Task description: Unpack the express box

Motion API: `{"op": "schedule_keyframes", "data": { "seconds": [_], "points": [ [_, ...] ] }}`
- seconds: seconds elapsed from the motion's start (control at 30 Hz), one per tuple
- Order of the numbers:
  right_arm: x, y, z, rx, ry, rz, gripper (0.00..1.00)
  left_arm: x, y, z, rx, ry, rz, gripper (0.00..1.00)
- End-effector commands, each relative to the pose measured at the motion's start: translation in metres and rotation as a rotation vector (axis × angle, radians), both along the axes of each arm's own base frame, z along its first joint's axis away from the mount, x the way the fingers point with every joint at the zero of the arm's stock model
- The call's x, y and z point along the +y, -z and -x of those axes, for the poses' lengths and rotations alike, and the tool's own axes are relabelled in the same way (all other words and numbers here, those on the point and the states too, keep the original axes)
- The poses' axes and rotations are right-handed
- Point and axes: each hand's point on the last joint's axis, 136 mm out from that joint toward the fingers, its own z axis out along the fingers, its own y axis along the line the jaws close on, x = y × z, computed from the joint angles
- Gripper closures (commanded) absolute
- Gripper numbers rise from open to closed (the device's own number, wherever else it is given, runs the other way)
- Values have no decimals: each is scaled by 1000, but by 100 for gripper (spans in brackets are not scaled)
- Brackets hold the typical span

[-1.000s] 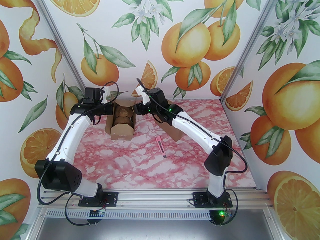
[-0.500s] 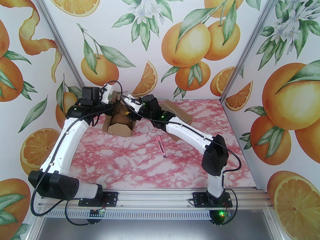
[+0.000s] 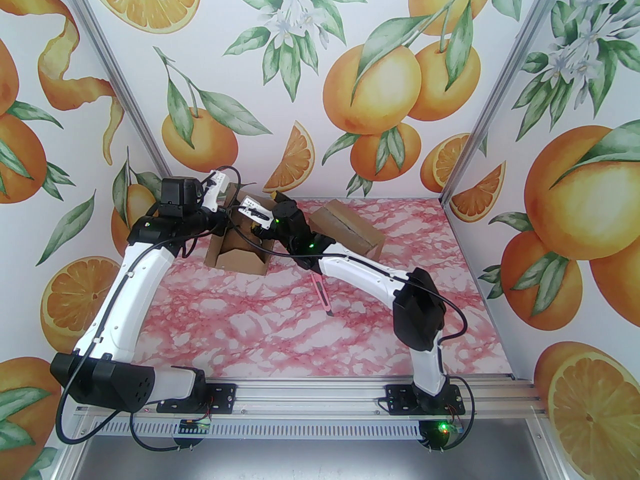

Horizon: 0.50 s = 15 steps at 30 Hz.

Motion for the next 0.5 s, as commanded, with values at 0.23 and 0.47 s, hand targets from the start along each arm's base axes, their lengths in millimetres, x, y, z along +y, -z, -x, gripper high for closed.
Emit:
{"op": "schedule_keyframes", "data": {
  "seconds": [0.23,0.47],
  "points": [
    [-24,-33,-15,-7,79,-167,17,-14,-15,14,-83,105,-36,100],
    [-37,-30,-24,243,-62,-410,23,-18,-11,16,-83,131,-39,100]
  ]
}}
